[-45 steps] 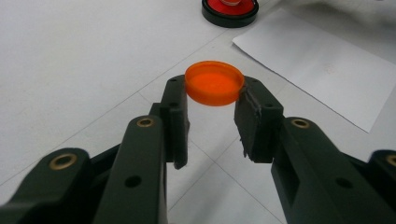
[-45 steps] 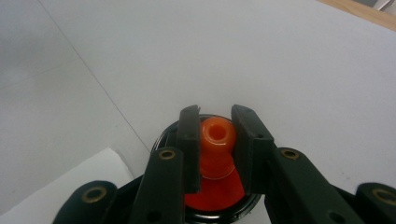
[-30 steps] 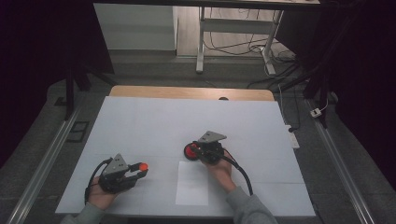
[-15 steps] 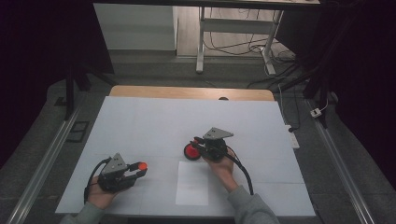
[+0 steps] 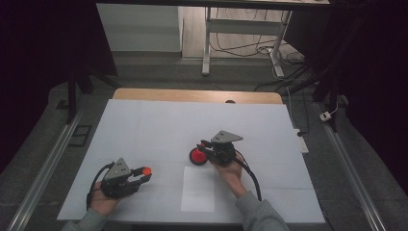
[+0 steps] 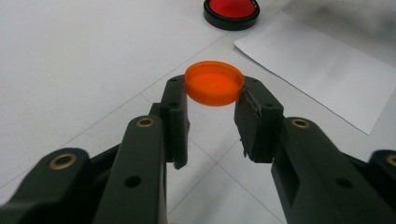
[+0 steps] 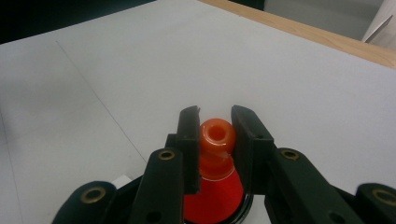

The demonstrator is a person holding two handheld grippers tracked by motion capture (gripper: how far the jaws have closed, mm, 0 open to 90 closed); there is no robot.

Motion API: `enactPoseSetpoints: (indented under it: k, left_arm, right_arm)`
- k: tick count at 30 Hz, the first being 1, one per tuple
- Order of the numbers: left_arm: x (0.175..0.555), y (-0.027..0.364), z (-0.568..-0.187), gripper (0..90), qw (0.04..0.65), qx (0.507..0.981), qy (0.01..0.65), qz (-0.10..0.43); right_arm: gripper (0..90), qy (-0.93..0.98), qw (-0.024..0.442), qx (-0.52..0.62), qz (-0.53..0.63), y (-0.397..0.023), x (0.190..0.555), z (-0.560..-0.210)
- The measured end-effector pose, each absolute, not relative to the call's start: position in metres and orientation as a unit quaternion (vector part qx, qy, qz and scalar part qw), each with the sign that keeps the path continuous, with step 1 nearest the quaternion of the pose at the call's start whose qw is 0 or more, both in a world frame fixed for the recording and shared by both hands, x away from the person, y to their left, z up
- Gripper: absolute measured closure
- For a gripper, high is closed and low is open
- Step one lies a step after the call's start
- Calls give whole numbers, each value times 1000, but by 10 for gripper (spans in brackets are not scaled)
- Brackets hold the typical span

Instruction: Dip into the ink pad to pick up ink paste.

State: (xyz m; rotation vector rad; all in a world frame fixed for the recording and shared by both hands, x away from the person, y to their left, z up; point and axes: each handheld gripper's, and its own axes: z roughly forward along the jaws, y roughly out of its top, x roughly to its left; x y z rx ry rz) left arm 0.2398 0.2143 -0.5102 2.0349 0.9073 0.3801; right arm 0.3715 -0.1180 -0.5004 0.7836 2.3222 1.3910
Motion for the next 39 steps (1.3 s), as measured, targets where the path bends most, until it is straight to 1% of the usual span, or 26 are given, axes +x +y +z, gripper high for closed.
enactPoseSetpoints:
  k: [19, 39]
  left_arm:
    - [240, 215, -510, 653, 426, 814, 363, 153]
    - [240, 214, -510, 652, 426, 815, 362, 152]
  right_arm:
    - [726, 830, 164, 261, 464, -110, 370, -506]
    - [726, 848, 162, 264, 431, -107, 374, -521]
